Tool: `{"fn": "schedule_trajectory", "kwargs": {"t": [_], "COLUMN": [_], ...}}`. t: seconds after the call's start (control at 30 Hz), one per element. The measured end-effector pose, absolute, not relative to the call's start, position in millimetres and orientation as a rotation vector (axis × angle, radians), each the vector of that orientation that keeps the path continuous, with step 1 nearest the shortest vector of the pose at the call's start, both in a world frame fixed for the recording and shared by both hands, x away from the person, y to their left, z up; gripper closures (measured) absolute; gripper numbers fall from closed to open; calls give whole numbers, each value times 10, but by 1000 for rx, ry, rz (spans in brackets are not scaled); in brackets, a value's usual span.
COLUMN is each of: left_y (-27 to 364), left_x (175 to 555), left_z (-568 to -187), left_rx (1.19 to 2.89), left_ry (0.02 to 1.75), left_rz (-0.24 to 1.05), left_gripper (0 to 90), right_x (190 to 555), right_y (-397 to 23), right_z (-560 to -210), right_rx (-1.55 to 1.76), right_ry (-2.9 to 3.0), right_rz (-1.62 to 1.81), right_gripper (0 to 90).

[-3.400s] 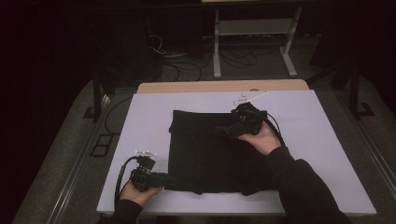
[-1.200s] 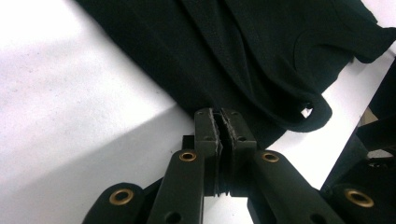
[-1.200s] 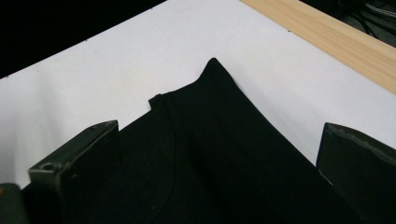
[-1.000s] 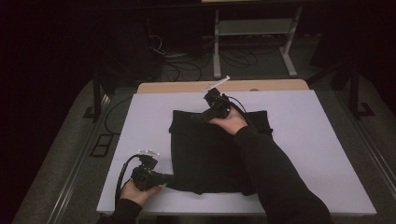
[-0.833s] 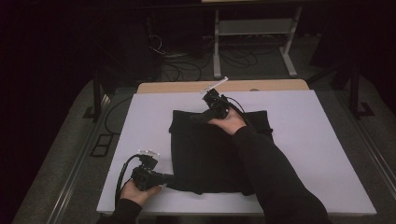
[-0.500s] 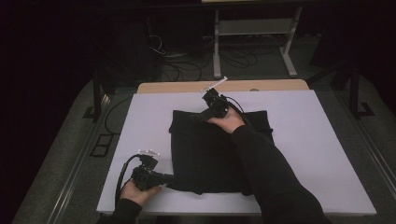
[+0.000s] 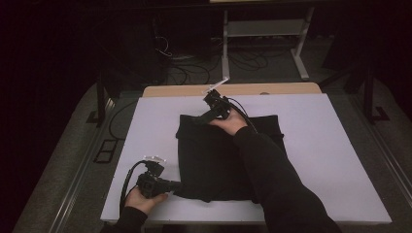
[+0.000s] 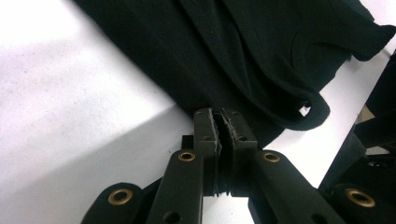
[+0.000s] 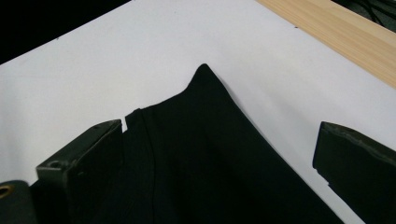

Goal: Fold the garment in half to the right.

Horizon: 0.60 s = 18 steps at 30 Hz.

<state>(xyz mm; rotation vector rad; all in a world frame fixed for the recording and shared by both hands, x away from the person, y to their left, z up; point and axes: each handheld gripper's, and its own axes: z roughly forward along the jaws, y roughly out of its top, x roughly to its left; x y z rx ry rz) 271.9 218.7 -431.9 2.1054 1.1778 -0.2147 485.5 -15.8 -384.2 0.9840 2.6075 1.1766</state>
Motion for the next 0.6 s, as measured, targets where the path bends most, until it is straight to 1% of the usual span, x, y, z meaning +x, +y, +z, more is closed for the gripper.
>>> {"fn": "schedule_trajectory", "kwargs": {"t": [0.6], "left_y": [2175], "left_x": [2727], "left_z": [-4320], "left_rx": [2111], "left_ry": [1168], "left_rz": [-220], "left_gripper": [836], "right_x": [4976], "right_y": [176], "right_z": [-3916], "right_rx": [950], "right_ry": [2651], "right_rz": [1153], "right_gripper": [19]}}
